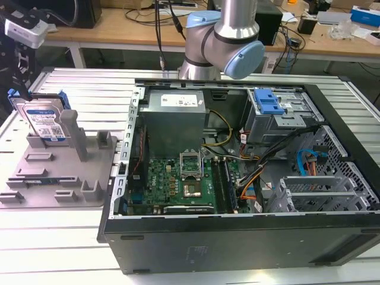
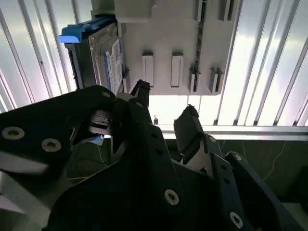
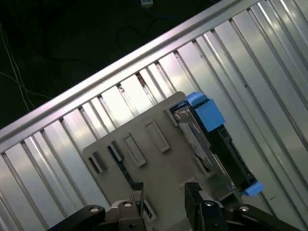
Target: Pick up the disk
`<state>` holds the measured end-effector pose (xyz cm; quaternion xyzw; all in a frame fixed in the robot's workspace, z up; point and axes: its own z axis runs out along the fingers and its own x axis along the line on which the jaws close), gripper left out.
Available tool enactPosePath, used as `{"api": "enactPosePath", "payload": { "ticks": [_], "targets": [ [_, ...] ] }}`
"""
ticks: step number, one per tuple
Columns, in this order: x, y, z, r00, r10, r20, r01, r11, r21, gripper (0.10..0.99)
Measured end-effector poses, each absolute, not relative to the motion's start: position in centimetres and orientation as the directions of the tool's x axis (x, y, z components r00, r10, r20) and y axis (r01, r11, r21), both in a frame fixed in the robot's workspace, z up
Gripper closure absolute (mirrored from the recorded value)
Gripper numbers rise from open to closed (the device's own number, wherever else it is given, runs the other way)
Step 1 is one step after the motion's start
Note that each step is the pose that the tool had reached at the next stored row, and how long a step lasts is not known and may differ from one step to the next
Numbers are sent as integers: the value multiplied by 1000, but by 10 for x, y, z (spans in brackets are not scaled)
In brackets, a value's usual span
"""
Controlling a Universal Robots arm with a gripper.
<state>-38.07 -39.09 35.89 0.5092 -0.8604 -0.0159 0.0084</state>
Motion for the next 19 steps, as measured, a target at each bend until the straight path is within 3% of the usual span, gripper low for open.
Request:
{"api": "enactPosePath", "payload": {
  "ticks": [6,8,13,19],
  "targets": [
    [-381,-391,358,-369,-929,-2,-929,369,35,604],
    [-381,-391,358,-323,-947,-2,-946,322,35,529],
    [-381,-391,357,-164,-986,-2,-986,164,32,529],
    [-381,-391,356,-53,-999,-3,-998,53,20,529]
  ]
}}
